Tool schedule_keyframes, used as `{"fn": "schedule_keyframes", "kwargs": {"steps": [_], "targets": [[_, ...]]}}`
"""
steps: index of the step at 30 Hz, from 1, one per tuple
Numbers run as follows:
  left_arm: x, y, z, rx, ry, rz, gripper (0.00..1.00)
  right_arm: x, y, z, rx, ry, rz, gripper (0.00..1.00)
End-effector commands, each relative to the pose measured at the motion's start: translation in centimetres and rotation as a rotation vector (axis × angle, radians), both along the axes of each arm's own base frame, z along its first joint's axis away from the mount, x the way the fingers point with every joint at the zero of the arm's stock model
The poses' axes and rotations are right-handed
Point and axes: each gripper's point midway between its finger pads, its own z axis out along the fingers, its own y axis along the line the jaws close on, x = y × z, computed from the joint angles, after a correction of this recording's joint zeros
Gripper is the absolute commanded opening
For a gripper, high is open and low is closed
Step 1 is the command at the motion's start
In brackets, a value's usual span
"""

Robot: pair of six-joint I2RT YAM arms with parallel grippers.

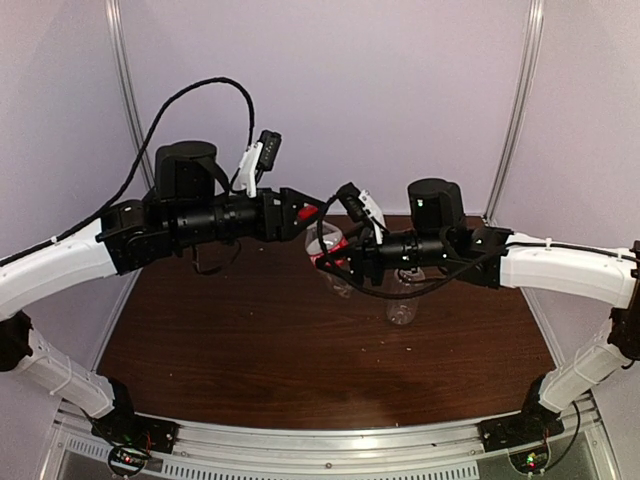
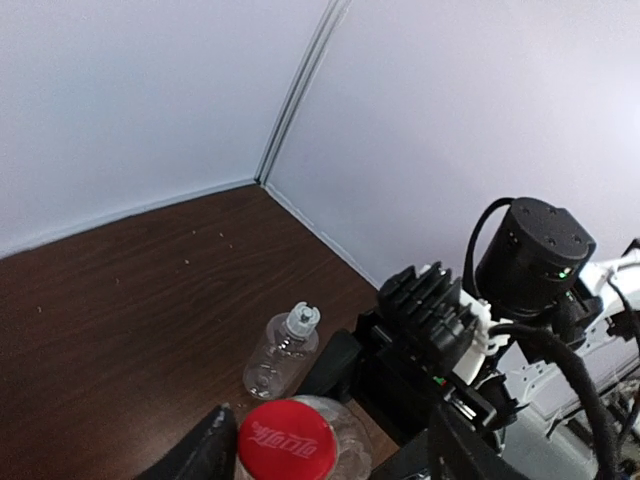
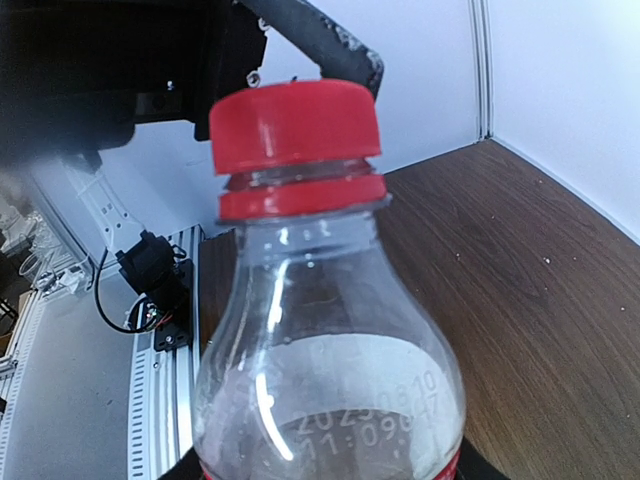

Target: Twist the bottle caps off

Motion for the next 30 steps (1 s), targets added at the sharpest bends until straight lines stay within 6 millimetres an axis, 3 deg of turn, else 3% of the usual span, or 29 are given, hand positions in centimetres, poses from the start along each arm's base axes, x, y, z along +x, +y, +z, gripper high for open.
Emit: {"fn": "schedule_keyframes", "kwargs": {"steps": [1,5,10,15,23,30], "targets": [[-1.9,0.2,2.9,-0.04,-0.116,-0.136,0.78,-0.8,-0.5,0.9,0.03,-0.017,0.03,0.26],[-3.0,1.0,3.0,0.013,-0.187,-0.2,0.85,-2.5,-0.3,1.2,0.051,-0.012,0.119,0.27],[-4.4,2.4,3.5,0.033,-0.262,-0.308,0.86,-4.5,-0.1,2.0,0.092,0.001,0.238,0.28],[-7.0,3.1,4.3,-0.006,-0.341,-0.498,0.85,-6.8,0.1,3.2,0.145,0.037,0.382,0.28],[-9.6,2.1,4.7,-0.055,-0.396,-0.744,0.81,-8.8,0.2,4.4,0.203,0.089,0.523,0.28],[-9.4,1.0,4.7,-0.088,-0.394,-0.809,0.74,-9.2,0.2,4.4,0.212,0.115,0.559,0.28]]}}
